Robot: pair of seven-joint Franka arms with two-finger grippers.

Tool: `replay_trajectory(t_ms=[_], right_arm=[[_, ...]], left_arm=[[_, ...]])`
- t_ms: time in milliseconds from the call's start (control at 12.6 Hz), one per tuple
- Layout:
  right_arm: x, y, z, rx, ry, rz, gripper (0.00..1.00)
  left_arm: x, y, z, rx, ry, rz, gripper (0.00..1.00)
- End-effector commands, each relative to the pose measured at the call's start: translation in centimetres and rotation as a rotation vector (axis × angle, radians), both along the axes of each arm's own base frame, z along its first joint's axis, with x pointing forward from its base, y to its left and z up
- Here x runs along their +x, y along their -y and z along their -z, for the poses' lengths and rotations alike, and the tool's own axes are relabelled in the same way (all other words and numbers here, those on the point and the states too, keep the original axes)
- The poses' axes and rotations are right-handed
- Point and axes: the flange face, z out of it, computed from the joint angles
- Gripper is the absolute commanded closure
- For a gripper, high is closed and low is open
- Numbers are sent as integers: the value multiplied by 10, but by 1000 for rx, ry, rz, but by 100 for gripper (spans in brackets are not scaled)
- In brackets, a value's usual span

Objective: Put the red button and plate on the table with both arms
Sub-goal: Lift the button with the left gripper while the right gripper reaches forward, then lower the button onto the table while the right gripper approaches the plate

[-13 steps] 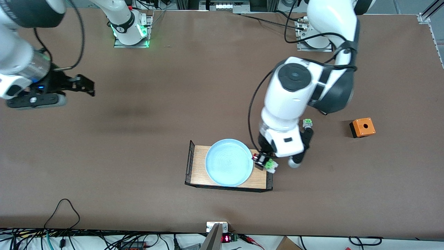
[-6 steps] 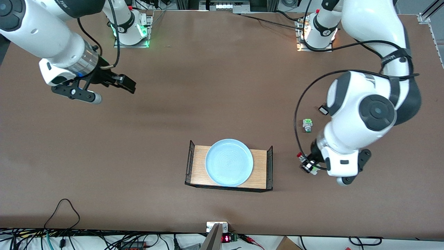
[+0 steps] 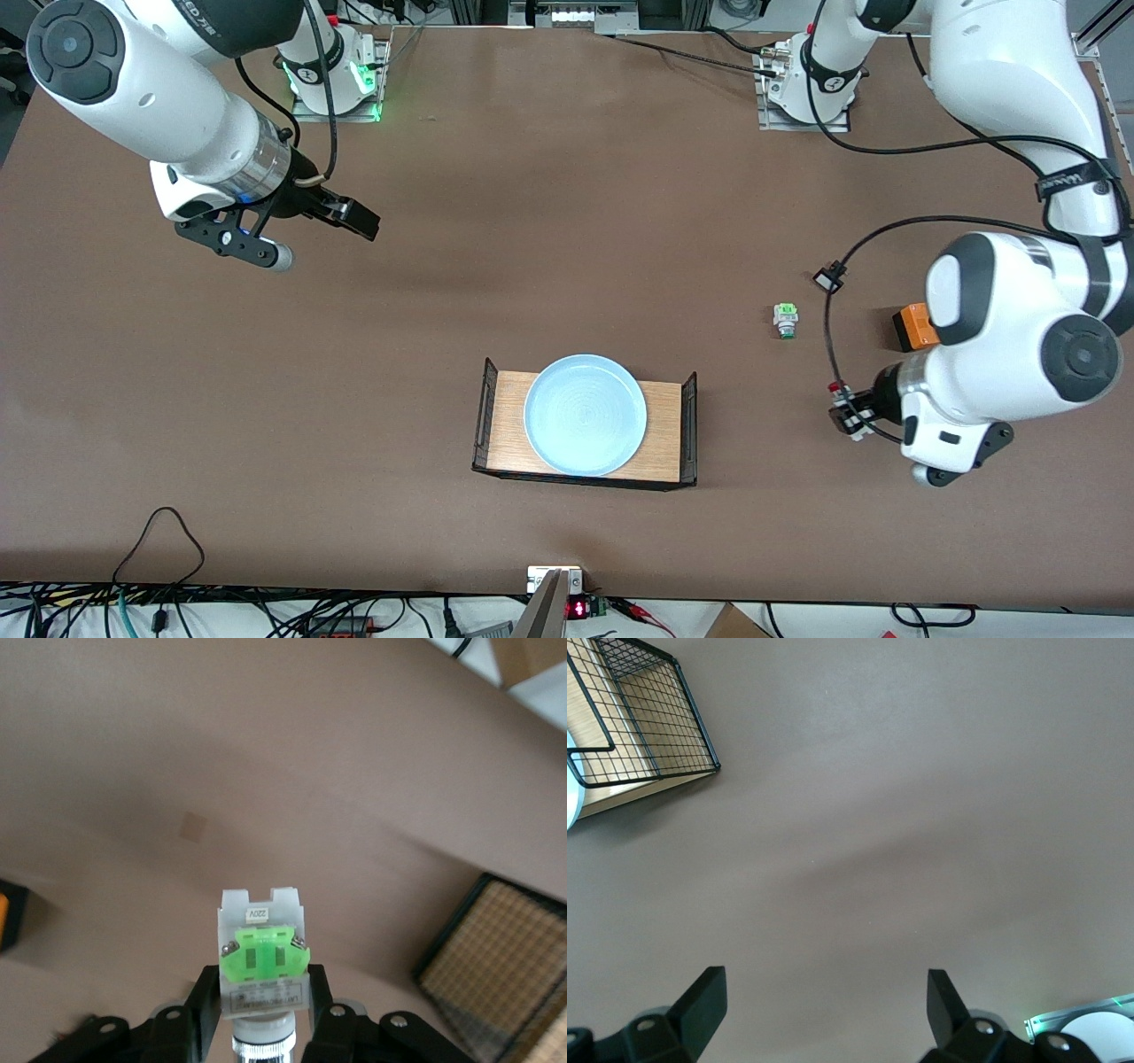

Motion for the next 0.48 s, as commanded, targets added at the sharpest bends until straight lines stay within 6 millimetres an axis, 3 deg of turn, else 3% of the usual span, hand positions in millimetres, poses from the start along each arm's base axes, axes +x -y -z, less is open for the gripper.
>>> replay_trajectory(t_ms=[0, 396], right_arm=[[-2, -34, 5, 0, -8, 63, 0], [9, -122, 39, 55, 108, 183, 0]], left_arm=[[-15, -45, 18, -57, -27, 133, 96], [-36, -124, 103, -136, 20, 295, 96]])
